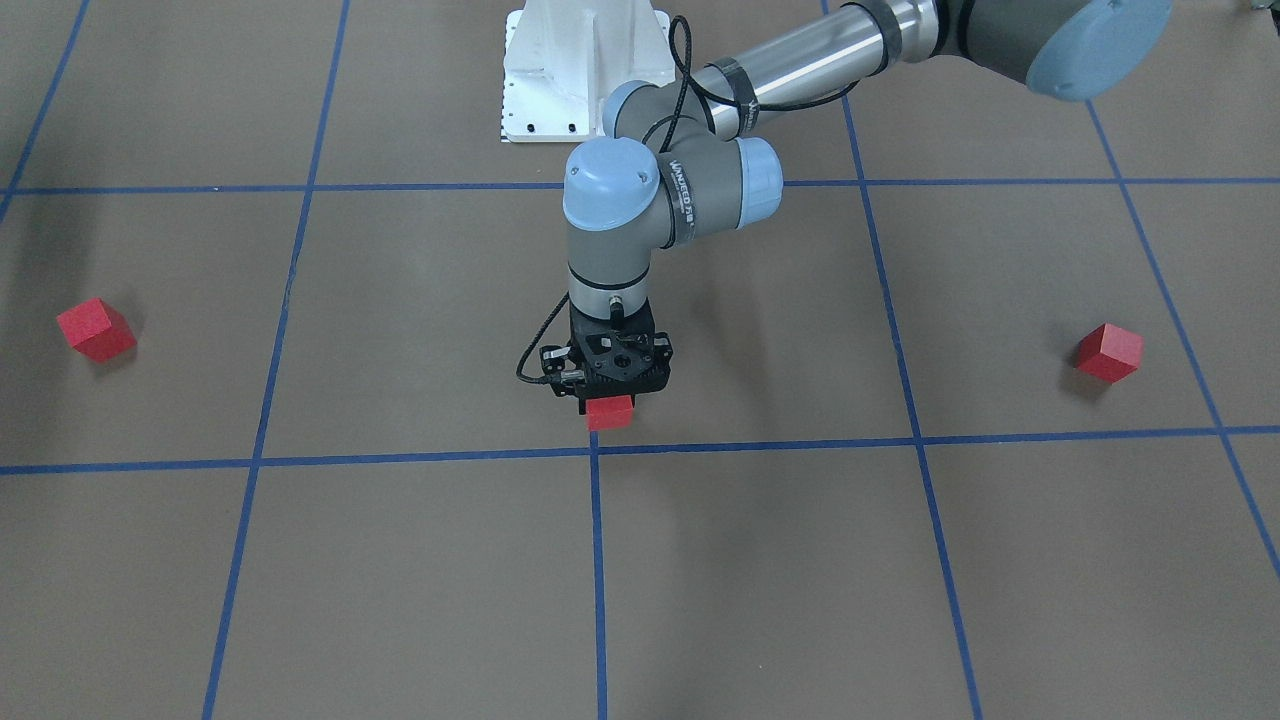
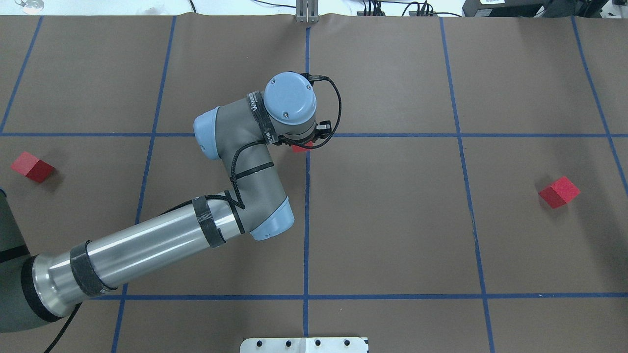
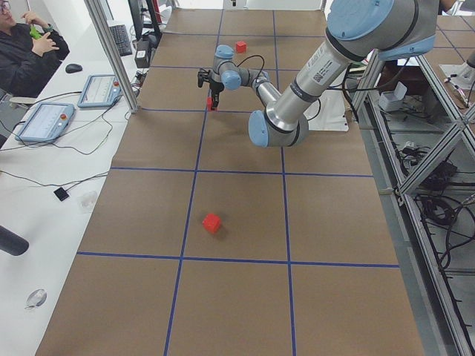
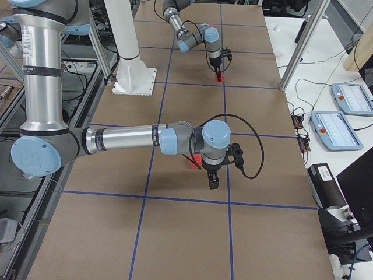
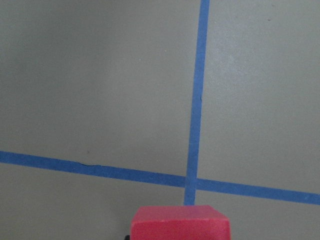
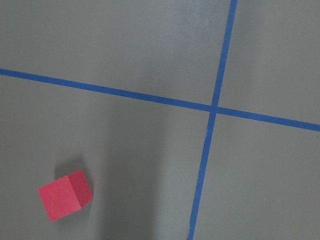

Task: Form red blocks into L shape at center
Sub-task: 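Carry the red cube to the central grid crossing and release it, then raise the left gripper away while the right gripper reaches toward the far red cube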

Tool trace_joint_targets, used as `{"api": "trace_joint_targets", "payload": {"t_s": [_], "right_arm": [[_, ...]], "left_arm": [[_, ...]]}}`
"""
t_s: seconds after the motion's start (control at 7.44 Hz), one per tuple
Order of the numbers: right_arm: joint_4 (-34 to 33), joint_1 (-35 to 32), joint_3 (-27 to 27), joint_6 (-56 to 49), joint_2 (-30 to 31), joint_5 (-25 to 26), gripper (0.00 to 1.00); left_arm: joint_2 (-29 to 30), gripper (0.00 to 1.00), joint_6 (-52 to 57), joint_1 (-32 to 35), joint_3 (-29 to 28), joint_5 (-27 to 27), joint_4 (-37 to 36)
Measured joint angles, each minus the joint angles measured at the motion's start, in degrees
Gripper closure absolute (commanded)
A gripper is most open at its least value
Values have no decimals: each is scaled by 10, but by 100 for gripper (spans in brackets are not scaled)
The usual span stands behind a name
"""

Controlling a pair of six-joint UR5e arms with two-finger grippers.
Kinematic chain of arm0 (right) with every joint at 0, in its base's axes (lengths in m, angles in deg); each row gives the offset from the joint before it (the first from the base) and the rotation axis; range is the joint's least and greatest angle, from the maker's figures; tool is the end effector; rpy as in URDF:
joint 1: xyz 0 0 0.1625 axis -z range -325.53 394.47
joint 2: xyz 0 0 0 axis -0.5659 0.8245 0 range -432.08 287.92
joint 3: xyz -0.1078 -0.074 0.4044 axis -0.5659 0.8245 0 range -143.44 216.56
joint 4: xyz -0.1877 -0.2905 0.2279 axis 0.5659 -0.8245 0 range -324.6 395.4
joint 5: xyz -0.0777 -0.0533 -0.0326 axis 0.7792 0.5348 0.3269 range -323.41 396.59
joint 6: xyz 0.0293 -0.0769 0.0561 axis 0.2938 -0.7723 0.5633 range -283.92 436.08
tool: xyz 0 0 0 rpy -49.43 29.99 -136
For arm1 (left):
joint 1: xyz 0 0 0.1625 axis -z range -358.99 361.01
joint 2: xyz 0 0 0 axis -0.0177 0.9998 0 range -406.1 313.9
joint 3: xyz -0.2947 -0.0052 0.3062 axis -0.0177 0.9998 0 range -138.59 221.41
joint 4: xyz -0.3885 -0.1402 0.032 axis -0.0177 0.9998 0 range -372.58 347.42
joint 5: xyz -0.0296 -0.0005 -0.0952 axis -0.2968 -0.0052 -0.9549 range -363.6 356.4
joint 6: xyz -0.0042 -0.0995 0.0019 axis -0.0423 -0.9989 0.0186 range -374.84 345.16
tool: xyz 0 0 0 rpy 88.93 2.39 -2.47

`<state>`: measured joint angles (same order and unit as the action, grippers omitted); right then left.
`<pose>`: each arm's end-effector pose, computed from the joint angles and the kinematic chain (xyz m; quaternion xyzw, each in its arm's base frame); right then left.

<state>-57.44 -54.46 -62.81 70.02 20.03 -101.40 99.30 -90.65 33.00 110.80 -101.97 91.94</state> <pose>0.0503 -0.4789 0.5965 0.0528 -0.4044 -0.0724 0.9102 0.6255 -0.5307 0.1688 0.1021 0.4087 -0.1100 0.9002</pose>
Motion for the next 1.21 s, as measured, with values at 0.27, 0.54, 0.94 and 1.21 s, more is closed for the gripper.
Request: {"api": "trace_joint_targets", "payload": {"t_s": [0.27,0.54,0.94,1.21], "right_arm": [[0,0,0,0,0,0,1],[-1,0,0,0,0,0,1],[0,0,-1,0,-1,0,1],[3,1,-8,2,-8,6,1]], "left_arm": [[5,82,9,-5,-17,0,17],[6,1,24,-10,-20,0,20],[7,0,45,-10,-15,-1,19],[8,0,47,7,9,-15,13]]}}
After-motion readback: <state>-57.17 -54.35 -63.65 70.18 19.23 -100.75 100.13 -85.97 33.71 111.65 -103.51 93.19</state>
